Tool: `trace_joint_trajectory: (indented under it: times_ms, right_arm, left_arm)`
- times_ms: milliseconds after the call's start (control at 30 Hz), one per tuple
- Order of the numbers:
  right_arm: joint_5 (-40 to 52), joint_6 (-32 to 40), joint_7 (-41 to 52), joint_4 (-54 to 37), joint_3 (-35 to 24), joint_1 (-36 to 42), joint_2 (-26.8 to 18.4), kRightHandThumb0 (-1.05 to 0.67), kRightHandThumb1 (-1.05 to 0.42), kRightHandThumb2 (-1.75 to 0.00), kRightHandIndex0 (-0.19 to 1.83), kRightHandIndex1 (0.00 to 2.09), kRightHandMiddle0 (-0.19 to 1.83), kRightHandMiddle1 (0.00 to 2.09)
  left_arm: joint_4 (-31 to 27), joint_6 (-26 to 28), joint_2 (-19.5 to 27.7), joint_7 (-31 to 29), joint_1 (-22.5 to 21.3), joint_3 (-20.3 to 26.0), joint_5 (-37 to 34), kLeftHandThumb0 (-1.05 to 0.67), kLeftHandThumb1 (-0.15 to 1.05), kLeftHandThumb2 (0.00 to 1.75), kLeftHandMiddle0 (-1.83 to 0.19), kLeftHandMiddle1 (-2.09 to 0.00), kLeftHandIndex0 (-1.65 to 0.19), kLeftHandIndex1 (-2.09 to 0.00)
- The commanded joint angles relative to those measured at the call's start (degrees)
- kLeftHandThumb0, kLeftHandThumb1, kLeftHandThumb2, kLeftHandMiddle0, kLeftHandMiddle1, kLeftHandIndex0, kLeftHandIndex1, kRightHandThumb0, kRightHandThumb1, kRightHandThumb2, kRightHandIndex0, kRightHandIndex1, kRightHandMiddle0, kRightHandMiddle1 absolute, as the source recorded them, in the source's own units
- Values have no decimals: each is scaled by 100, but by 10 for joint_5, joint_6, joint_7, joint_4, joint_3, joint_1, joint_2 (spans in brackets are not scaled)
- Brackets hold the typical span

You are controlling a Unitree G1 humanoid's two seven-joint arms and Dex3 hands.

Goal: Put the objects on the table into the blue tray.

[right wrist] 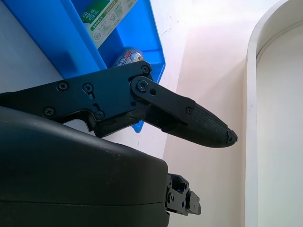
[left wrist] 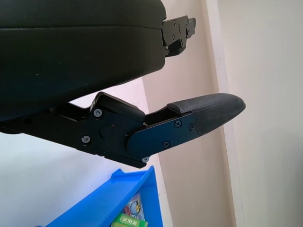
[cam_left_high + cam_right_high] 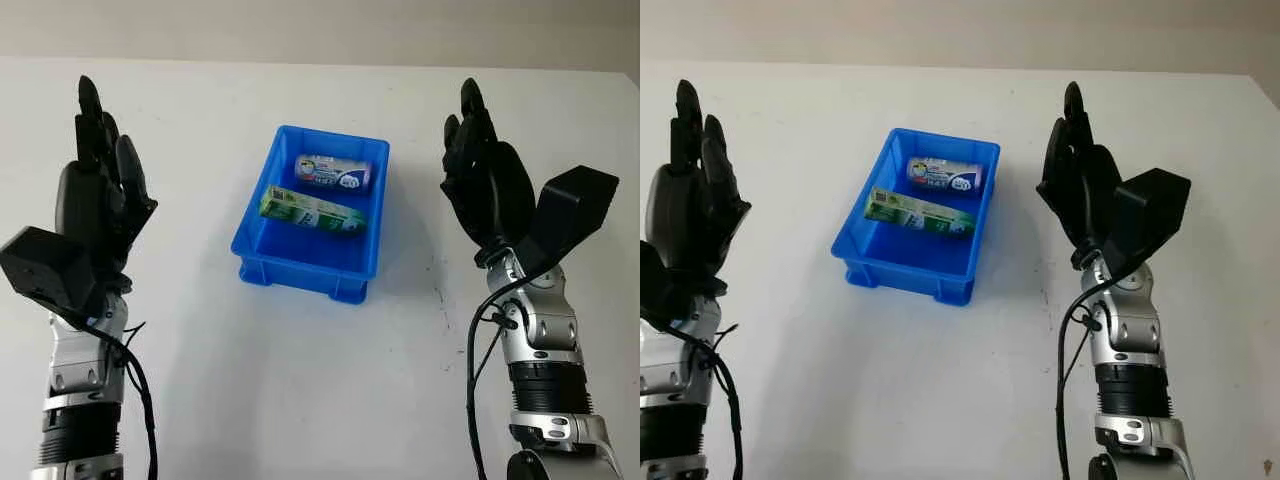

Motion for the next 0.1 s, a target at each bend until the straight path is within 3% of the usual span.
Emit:
trace_joint_trajectory:
  times_ms: [0,67]
  right_arm:
    - [0,-4,1,-4,0,1,-1,-77,-105,-86,-19,0,-19,0]
    - [-1,-2,1,-9,2,5,-1,-77,-105,-87,-19,0,-19,0]
  left_arm:
    - [-7,1,-5,1,4,-3,-2,-81,105,78,19,0,19,0]
    - [-13,7,-9,4,6,-5,-2,-82,105,77,19,0,19,0]
